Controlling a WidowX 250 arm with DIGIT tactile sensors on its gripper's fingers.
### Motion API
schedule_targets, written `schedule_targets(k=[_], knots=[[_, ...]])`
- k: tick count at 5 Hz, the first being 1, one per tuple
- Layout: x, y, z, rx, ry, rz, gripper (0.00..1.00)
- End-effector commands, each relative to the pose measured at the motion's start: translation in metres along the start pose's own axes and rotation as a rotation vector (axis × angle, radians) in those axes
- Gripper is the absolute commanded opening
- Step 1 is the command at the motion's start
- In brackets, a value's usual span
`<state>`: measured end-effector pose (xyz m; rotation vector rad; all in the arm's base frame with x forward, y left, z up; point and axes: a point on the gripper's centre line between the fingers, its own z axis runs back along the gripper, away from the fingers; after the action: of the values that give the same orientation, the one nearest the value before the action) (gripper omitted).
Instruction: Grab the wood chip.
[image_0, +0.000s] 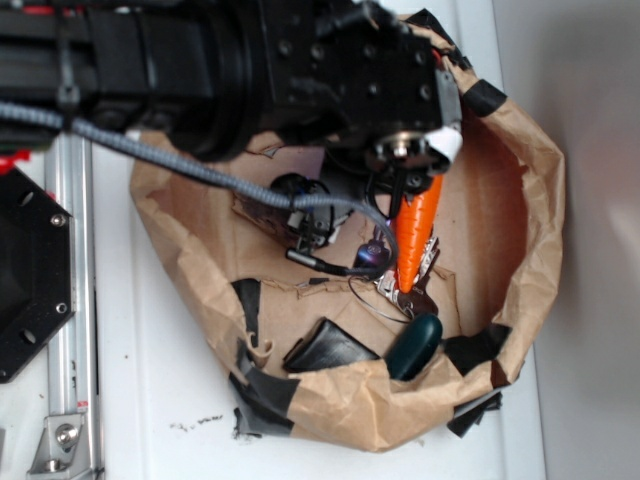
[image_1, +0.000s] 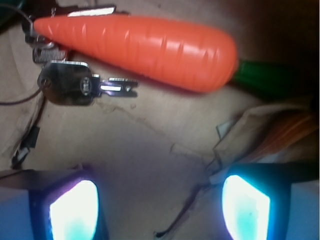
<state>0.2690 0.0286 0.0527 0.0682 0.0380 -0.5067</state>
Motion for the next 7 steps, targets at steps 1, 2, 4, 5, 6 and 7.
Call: schedule_targets(k=[1, 2, 4, 5, 6, 7], knots=[[-0.019, -0.046, 0.024, 0.030, -0.089, -0.057, 1.00], [-0.026, -0.047, 0.021, 0.016, -0.086, -0.045, 1.00], [-0.029, -0.054, 0.010, 0.036, -0.057, -0.032, 1.00], [-0.031, -0.050, -0.003, 0.010, -0.088, -0.022, 1.00], [-0.030, -0.051, -0.023, 0.029, -0.142, -0.012, 1.00], [-0.033, -0.052, -0.031, 0.021, -0.119, -0.013, 1.00]])
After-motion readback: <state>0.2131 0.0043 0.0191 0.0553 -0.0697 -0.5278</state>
